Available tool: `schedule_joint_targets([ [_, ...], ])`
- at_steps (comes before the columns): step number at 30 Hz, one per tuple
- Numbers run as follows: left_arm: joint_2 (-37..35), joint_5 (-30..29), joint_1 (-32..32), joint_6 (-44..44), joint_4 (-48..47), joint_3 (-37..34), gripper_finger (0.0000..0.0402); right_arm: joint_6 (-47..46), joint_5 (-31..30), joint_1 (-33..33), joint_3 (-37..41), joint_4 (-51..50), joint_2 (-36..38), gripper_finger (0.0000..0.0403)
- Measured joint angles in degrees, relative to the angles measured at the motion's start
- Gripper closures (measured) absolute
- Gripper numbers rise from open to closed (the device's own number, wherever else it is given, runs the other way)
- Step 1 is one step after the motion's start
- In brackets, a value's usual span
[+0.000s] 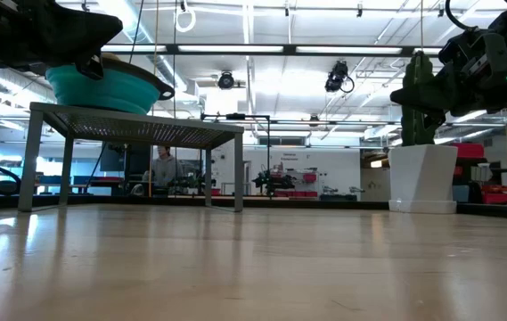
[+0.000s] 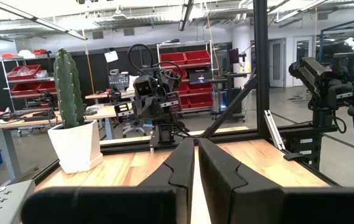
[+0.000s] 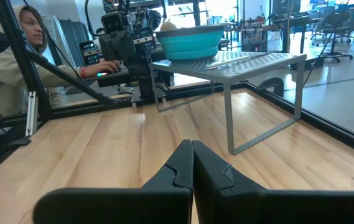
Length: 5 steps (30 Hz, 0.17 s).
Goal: Pick & Place Fruit
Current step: Return to home position
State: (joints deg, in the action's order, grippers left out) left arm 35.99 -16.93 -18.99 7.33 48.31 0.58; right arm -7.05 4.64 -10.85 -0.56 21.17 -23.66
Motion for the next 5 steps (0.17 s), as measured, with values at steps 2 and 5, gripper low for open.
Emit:
schedule_joint_targets([
  [2, -0.02, 0.0, -0.01, 0.0, 0.0, -0.02, 0.0372, 0.01, 0.01, 0.0, 0.0, 0.0, 0.0, 0.0402],
  [5, -0.01, 0.0, -0.01, 0.0, 0.0, -0.01, 0.0372, 0.01, 0.0, 0.0, 0.0, 0.0, 0.01, 0.0402],
])
